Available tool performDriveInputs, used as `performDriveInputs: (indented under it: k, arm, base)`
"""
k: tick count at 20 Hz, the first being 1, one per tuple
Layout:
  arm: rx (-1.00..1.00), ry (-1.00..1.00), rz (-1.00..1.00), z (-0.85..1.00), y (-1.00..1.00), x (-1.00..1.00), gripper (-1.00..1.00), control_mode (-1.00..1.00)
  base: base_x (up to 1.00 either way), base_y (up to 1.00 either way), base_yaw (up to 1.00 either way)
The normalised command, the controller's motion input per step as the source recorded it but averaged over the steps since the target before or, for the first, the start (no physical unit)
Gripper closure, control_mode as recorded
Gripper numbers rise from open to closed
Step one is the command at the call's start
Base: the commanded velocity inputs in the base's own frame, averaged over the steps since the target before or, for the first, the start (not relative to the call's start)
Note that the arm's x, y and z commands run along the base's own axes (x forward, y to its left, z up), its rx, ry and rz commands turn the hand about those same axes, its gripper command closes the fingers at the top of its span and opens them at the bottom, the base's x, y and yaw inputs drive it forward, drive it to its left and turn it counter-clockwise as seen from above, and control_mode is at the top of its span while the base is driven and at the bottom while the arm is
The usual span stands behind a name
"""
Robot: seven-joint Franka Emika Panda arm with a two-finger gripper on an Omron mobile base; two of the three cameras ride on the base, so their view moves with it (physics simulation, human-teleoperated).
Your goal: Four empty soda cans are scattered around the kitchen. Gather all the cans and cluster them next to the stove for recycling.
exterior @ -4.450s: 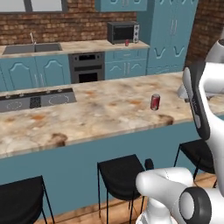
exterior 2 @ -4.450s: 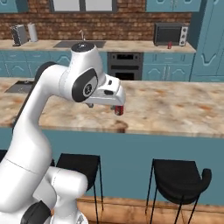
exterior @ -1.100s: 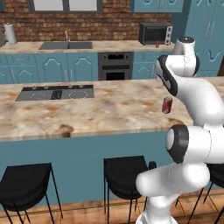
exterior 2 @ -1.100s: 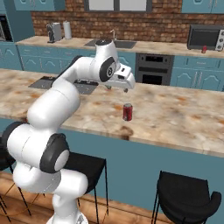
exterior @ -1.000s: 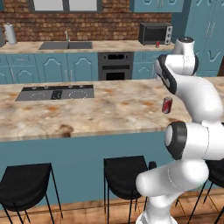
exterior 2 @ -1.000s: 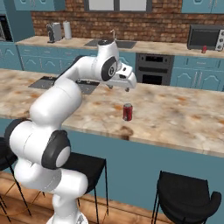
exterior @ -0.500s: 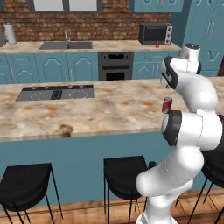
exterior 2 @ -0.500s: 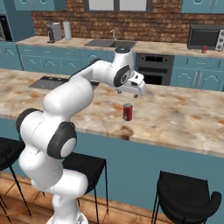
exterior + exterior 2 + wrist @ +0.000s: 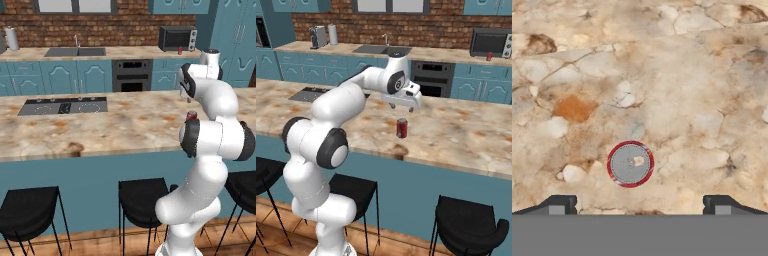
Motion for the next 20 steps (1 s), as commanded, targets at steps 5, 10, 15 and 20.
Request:
performDriveInputs:
  k: [5, 10, 15, 20]
  arm:
    - [0.00, 0.06, 0.00, -0.15, 0.00, 0.10, -1.00, -1.00]
    - [0.03, 0.02, 0.01, -0.25, 0.00, 0.01, -1.00, -1.00]
    - [0.03, 0.00, 0.02, -0.32, 0.00, 0.13, -1.00, -1.00]
    - [0.01, 0.00, 0.02, -0.27, 0.00, 0.19, -1.00, -1.00]
  base:
    - [0.00, 0.00, 0.00]
    - [0.00, 0.00, 0.00]
    - [0.00, 0.00, 0.00]
    - [0.00, 0.00, 0.00]
